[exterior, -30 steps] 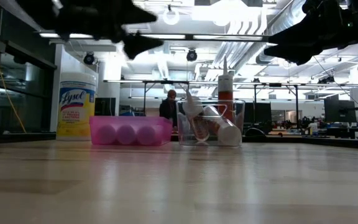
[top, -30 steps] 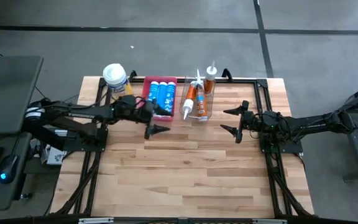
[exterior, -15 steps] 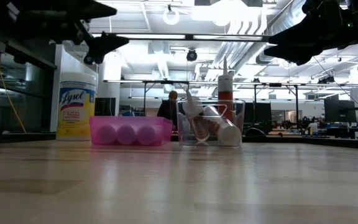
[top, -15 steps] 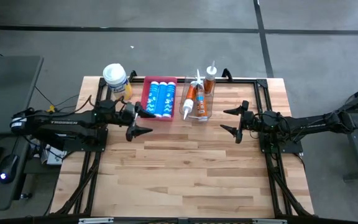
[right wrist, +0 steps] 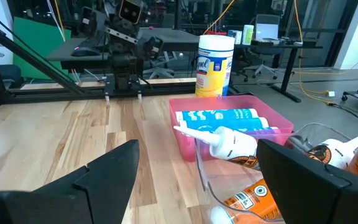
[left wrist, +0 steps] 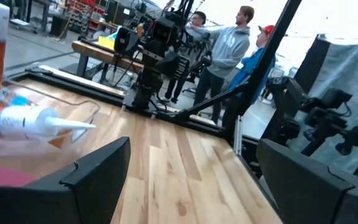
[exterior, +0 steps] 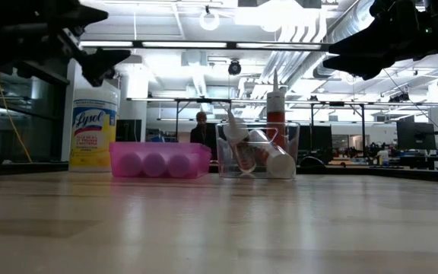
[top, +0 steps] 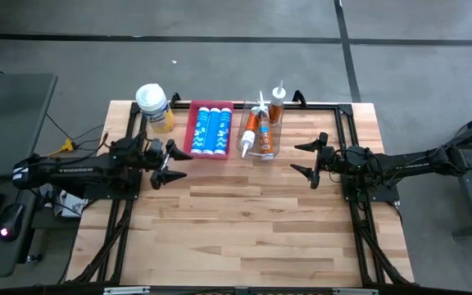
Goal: Sort silicone sealant tubes
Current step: Return to Home Position
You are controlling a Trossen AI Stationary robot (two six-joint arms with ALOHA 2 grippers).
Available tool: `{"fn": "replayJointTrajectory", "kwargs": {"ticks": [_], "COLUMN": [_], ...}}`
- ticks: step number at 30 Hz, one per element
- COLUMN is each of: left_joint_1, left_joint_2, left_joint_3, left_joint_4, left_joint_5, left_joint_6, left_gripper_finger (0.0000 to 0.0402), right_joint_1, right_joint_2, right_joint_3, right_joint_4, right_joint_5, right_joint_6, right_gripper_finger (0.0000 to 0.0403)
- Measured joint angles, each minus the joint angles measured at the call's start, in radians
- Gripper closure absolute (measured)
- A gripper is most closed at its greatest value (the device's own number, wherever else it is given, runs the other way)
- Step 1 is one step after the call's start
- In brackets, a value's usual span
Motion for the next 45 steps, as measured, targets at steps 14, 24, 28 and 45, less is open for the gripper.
{"fn": "replayJointTrajectory", "kwargs": {"ticks": [14, 24, 28, 45], "left_joint_1": [0.0, 0.0, 0.0, 0.0], "left_joint_2": [-0.12, -0.12, -0.12, -0.147], "left_joint_3": [-0.126, -0.129, -0.13, -0.131], "left_joint_4": [-0.006, -0.109, -0.288, -0.243], "left_joint_5": [-0.007, -0.015, -0.015, -0.018], "left_joint_6": [0.132, 0.134, 0.133, 0.126], "left_gripper_finger": [0.0058, 0.0058, 0.0058, 0.0058], "right_joint_1": [0.0, 0.0, 0.0, 0.0], "right_joint_2": [0.0, 0.0, 0.0, 0.0], "right_joint_3": [0.0, 0.0, 0.0, 0.0], "right_joint_4": [0.0, 0.0, 0.0, 0.0], "right_joint_5": [0.0, 0.0, 0.0, 0.0], "right_joint_6": [0.0, 0.0, 0.0, 0.0], "right_gripper_finger": [0.0082, 0.0082, 0.0082, 0.0082]}}
